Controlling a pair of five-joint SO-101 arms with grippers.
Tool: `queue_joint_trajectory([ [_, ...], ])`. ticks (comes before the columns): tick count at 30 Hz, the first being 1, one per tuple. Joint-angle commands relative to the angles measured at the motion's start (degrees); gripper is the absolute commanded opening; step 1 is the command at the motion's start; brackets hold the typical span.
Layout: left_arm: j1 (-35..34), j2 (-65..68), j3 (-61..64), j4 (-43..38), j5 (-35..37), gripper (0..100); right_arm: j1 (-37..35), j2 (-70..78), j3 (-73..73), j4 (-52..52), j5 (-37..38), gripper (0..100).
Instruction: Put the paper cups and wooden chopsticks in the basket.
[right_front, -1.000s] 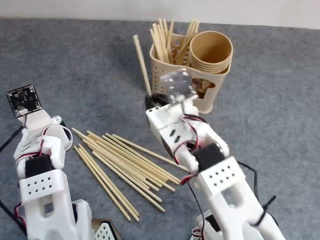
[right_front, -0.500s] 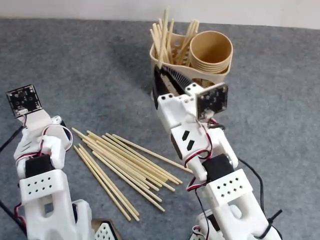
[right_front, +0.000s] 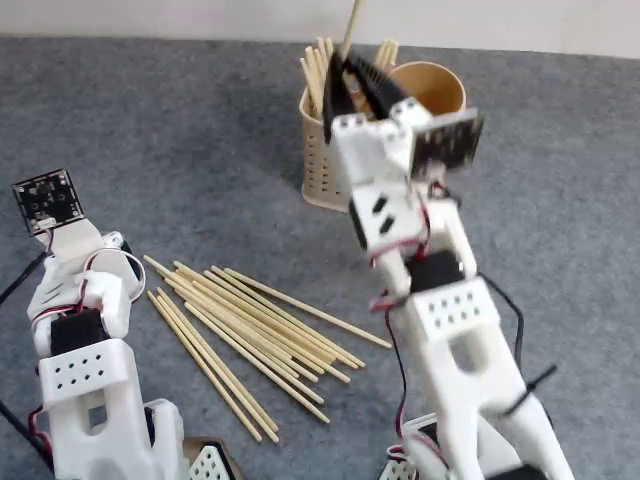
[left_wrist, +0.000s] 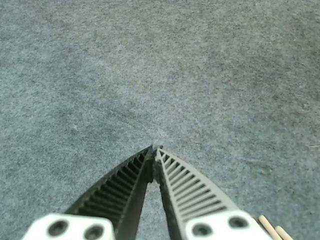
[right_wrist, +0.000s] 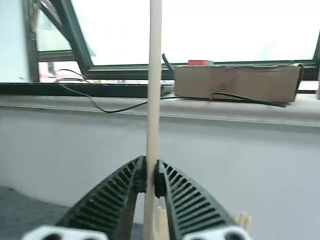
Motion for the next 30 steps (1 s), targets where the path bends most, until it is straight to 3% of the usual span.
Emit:
queue_joint_trajectory([
  [1, -0.57, -0.92, -0.66, -1.14, 0.26, 3, 2.59, 6.02, -8.92, -1.19, -0.18, 0.6],
  [10, -0.48, -0.92, -0.66, -1.14, 0.26, 3, 5.49, 17.45, -11.91, -0.75, -0.09, 1.2],
  [15, -0.48, -0.92, -0.66, -1.14, 0.26, 3, 4.97, 17.45, -11.56, -0.66, -0.18, 12.6],
  [24, -0.48, -0.84, -0.66, -1.14, 0.26, 3, 4.97, 11.56, -13.32, 5.23, -0.18, 12.7],
  [30, -0.48, -0.84, -0.66, -1.14, 0.26, 3, 1.98, 3.21, -14.99, 21.85, -0.09, 12.7],
])
